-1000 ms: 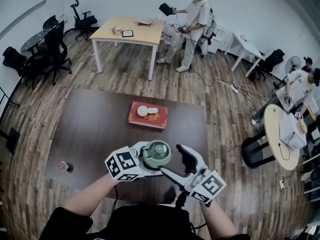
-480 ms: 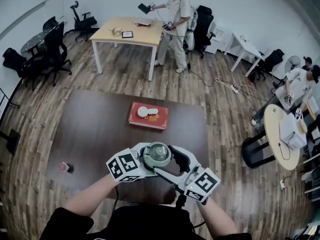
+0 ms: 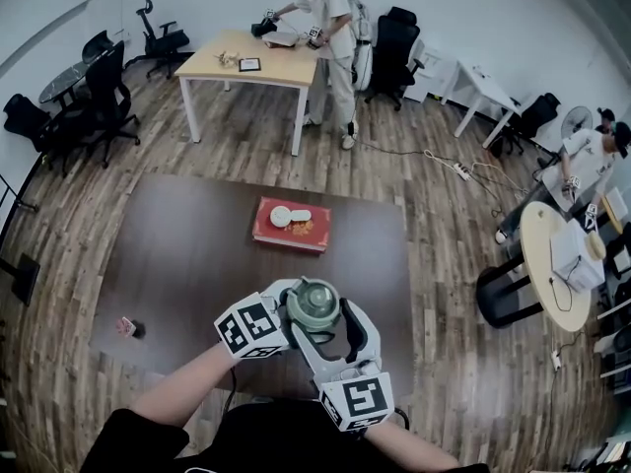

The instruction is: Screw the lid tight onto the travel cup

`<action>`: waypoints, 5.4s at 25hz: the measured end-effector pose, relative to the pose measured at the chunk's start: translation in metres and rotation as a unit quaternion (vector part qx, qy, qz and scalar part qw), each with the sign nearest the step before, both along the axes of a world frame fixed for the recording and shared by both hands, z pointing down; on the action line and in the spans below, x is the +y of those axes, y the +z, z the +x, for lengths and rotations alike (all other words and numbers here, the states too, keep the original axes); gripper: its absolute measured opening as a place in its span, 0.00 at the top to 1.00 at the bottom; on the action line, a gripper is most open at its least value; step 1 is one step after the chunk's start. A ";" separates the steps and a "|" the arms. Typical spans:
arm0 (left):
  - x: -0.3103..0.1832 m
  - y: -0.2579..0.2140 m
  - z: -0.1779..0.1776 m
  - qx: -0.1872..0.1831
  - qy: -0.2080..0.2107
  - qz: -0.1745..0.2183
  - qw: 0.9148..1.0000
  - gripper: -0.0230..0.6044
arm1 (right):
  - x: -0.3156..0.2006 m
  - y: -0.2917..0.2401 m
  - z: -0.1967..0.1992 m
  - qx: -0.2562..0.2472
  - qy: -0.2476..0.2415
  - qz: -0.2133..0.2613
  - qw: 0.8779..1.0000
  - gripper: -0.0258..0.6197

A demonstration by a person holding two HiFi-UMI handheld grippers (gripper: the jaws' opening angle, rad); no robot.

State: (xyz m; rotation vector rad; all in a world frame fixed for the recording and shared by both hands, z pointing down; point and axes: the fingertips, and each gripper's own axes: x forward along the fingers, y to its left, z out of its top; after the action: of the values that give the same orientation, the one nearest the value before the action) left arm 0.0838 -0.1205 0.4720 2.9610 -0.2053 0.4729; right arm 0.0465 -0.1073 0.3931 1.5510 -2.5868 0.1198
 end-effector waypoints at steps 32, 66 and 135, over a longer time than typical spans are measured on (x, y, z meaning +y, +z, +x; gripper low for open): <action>-0.005 0.000 -0.001 0.001 -0.027 -0.025 0.999 0.31 | -0.002 -0.004 0.004 -0.028 -0.022 -0.073 0.997 0.42; -0.009 -0.023 -0.004 0.028 -0.018 -0.025 0.999 0.31 | -0.005 -0.016 0.016 -0.046 -0.128 -0.021 0.991 0.38; -0.006 -0.031 -0.014 0.045 0.011 -0.058 0.997 0.31 | -0.011 -0.020 0.016 -0.055 -0.237 0.006 0.970 0.39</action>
State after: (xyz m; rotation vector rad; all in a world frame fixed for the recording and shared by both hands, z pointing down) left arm 0.0694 -0.1262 0.4410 2.8648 -0.1306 0.3416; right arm 0.0622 -0.1179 0.3732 0.9093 -2.9645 0.1458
